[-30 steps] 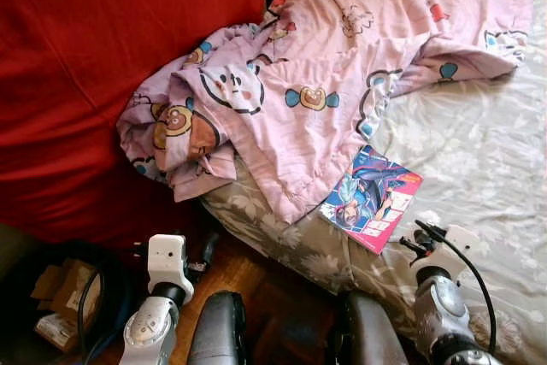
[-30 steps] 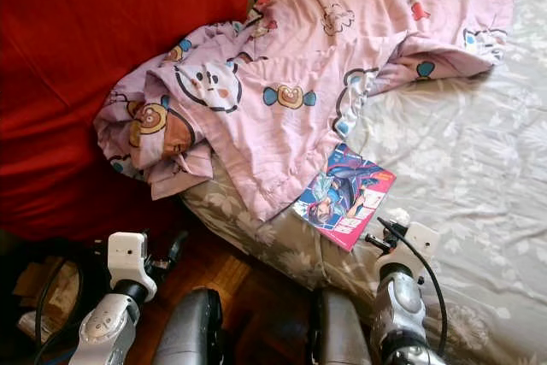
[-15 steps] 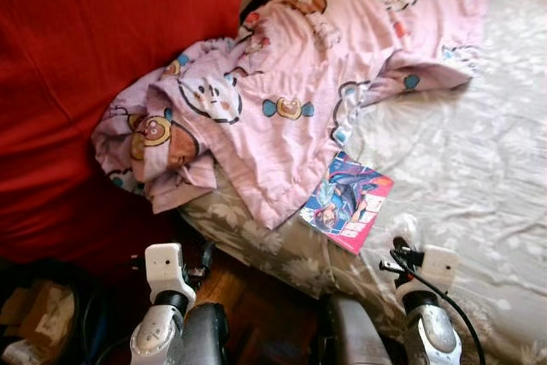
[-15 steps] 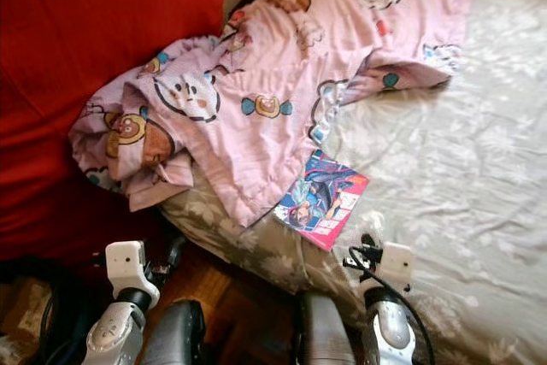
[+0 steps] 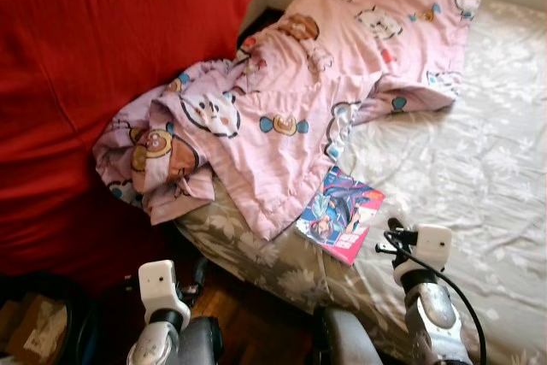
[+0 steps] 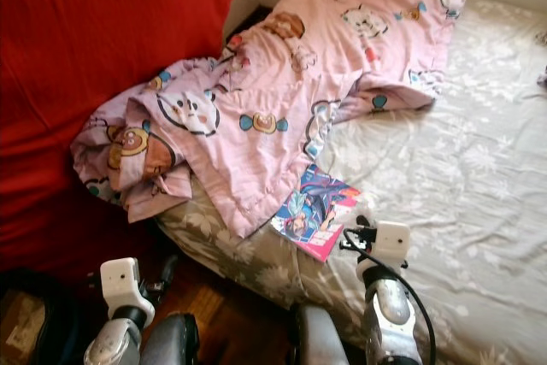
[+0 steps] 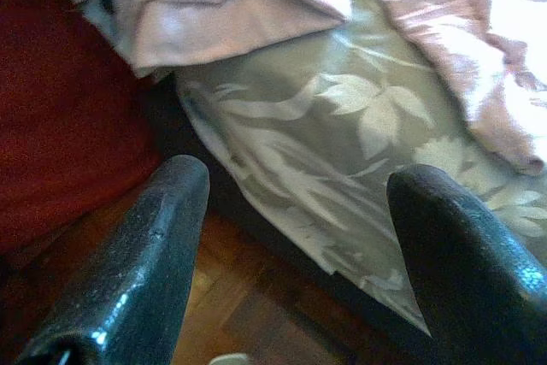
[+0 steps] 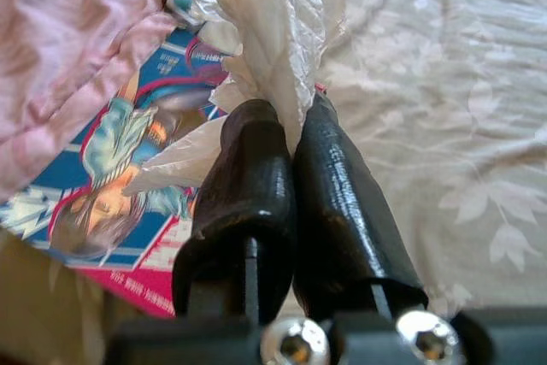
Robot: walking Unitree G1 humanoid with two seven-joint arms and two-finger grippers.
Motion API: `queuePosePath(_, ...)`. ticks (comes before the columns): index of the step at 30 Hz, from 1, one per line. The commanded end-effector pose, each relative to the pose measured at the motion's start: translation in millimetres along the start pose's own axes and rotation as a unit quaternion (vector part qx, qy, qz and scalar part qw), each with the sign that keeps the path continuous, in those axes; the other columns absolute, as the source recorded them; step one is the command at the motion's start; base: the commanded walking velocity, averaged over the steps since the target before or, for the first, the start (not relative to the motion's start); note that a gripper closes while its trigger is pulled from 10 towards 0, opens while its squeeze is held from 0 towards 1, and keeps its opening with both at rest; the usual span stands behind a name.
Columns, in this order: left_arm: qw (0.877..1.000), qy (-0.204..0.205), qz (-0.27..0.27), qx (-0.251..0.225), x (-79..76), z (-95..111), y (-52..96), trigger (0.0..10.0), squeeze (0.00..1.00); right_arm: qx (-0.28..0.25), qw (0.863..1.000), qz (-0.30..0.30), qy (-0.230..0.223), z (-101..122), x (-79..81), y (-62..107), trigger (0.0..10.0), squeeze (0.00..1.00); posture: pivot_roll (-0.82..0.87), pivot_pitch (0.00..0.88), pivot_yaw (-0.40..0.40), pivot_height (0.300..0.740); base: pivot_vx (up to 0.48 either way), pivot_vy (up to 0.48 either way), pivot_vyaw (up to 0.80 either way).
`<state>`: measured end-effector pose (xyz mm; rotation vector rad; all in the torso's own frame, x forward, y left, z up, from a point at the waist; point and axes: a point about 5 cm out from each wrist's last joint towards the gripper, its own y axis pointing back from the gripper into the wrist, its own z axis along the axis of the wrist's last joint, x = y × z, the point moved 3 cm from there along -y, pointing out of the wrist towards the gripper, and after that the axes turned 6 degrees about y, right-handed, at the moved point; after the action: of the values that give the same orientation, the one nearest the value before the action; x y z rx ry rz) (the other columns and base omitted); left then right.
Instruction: Clean up the room
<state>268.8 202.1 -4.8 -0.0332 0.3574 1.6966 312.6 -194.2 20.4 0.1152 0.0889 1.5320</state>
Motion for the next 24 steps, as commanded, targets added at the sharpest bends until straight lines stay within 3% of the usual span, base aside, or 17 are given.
queuePosePath(1,0.999,-0.001,0.03,0.038,18.0,-17.2,9.5,10.0,0.0,0.041,0.999,-0.006,0.003,-20.2,-5.2,10.2,10.0,0.0,-0.03,0.106,-0.033,0.655,0.0,0.0,0.0)
queuePosePath(9,0.992,-0.011,0.068,0.108,43.1,-48.4,26.5,10.0,0.0,0.136,0.99,0.01,0.032,-65.1,-4.4,36.5,10.0,0.0,-0.01,0.065,-0.025,0.705,0.0,0.0,0.0)
queuePosePath(13,0.984,-0.015,0.089,0.155,54.3,-66.3,38.6,10.0,0.0,0.197,0.98,0.013,0.041,-87.5,-3.6,50.1,10.0,0.0,-0.01,0.039,-0.022,0.73,0.0,0.0,0.0)
queuePosePath(18,0.977,-0.02,0.095,0.192,54.3,-78.6,43.4,10.0,0.0,0.24,0.969,0.008,0.052,-100.8,-5.5,58.7,10.0,0.0,0.01,0.005,-0.022,0.74,0.0,0.0,0.0)
queuePosePath(24,0.957,-0.035,0.099,0.27,51.4,-100.7,53.3,10.0,0.0,0.304,0.95,-0.002,0.073,-119.9,-9.6,74.9,10.0,0.0,0.0,0.0,-0.01,0.74,0.0,0.0,0.0)
